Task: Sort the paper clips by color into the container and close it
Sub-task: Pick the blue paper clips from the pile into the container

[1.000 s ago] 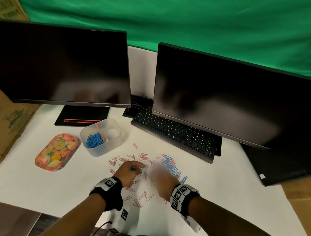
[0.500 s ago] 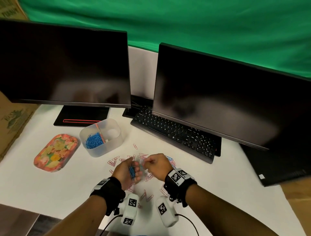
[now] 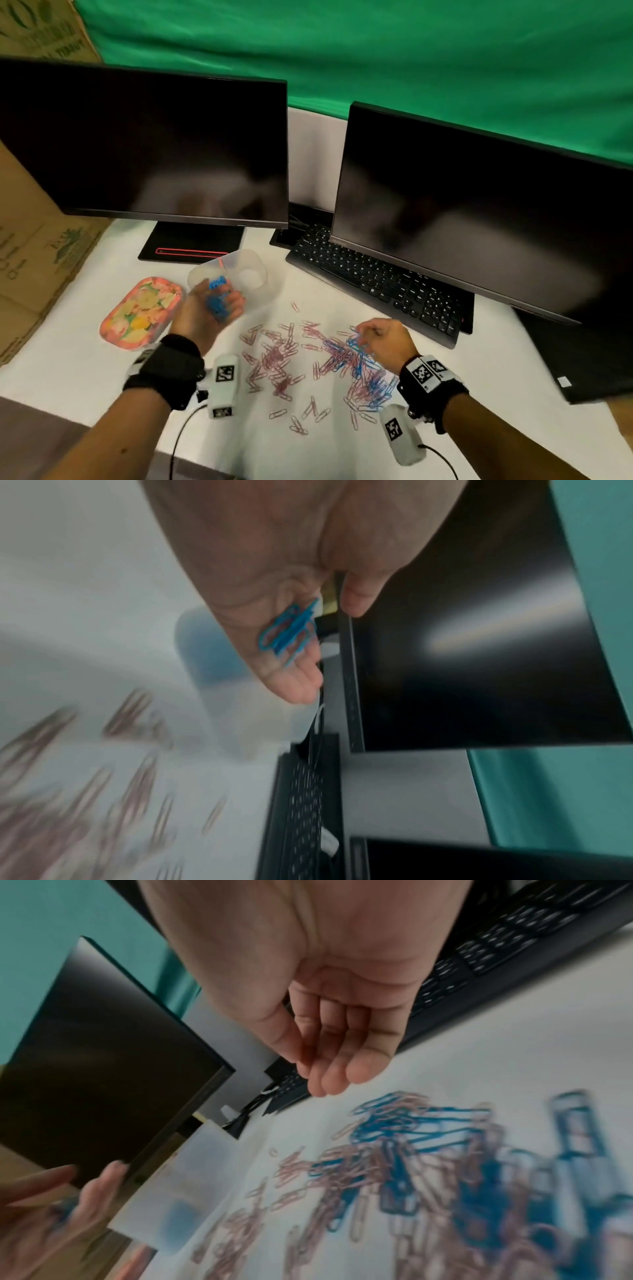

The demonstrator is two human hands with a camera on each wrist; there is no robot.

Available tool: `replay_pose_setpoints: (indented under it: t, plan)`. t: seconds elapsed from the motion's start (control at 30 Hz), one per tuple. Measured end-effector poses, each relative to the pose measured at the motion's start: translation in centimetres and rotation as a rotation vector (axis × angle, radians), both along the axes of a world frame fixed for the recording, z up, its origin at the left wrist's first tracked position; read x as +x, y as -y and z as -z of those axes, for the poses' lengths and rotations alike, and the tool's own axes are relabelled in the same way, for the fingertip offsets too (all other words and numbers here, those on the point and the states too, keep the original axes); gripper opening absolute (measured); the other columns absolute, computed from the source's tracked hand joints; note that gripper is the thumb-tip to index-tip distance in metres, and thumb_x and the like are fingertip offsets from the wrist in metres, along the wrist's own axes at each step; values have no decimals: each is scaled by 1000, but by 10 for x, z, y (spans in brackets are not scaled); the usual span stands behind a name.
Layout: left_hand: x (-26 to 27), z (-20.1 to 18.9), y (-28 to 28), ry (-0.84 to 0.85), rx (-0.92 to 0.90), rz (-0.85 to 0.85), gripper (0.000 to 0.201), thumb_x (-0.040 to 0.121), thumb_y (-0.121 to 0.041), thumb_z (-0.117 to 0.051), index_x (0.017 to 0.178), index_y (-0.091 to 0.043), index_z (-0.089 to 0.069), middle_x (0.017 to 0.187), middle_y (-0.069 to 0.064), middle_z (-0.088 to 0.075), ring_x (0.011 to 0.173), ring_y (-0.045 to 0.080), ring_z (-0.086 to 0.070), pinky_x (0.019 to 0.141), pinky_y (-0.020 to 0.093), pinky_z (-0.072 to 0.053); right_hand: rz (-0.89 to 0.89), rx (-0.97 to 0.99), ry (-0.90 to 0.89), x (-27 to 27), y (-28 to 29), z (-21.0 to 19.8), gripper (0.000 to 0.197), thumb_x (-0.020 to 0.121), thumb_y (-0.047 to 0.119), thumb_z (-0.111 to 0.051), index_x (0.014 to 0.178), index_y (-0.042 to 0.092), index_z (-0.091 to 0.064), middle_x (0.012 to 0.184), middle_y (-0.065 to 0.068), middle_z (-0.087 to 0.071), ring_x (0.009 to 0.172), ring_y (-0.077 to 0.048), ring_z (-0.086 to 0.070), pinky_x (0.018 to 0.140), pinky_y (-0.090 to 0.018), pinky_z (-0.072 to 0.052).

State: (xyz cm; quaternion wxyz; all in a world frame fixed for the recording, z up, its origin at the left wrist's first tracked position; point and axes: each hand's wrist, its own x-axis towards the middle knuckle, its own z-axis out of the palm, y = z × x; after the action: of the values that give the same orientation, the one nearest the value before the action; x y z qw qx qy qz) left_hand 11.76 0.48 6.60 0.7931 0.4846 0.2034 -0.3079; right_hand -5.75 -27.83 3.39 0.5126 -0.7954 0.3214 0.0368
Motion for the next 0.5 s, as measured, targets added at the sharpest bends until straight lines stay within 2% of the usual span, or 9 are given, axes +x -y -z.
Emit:
replay_pose_setpoints:
  t: [0.07,0.13,0.23,0.27,0.33,0.4,0.5]
  plan:
    - [20,-6,-11,0,69,-69,42,99,-40,-41,119,-4,-51,115,22,-59,96,29,-63,77,38,-51,23,-27,-47,-12,12,7,28,87,7,-53,75,27,-70,75,0,-74,71,-17,-68,65,-29,-53]
    - [35,-11,-13,-7,140,-88,43,100,-38,-41,126,-4,-46,119,24,-57,101,30,-62,84,40,-51,44,-48,-85,-21,22,13,26,85,6,-54,80,24,-71,76,0,-73,69,-15,-63,64,-26,-48]
    - [48,-12,-9,-31,259,-93,48,97,-38,-48,133,-6,-41,131,23,-48,117,32,-54,96,42,-50,36,-133,-117,-27,33,19,31,83,4,-53,75,30,-68,83,0,-71,82,-21,-66,77,-32,-53]
    - [50,-11,-7,-29,301,-78,53,96,-38,-50,137,-7,-39,135,23,-45,120,32,-52,98,42,-49,13,-180,-136,-26,35,20,30,84,5,-52,77,29,-68,87,0,-70,88,-22,-66,81,-29,-53]
    - [52,-9,0,-1,402,-31,61,95,-40,-52,142,-7,-33,142,23,-39,126,34,-48,103,44,-45,-57,-292,-179,-22,34,19,26,88,9,-49,94,22,-71,98,-1,-70,94,-20,-65,83,-23,-49]
    - [49,-11,6,51,501,10,60,94,-40,-53,142,-8,-35,144,22,-39,129,36,-45,105,47,-42,-141,-376,-211,-16,31,17,28,89,12,-48,108,20,-67,108,-2,-68,98,-19,-63,85,-23,-49]
    - [37,-17,17,261,632,34,40,94,-29,-56,129,-12,-50,136,18,-49,122,33,-49,101,44,-45,-286,-465,-265,-5,25,14,34,89,21,-55,123,26,-56,118,0,-62,108,-18,-58,93,-29,-49]
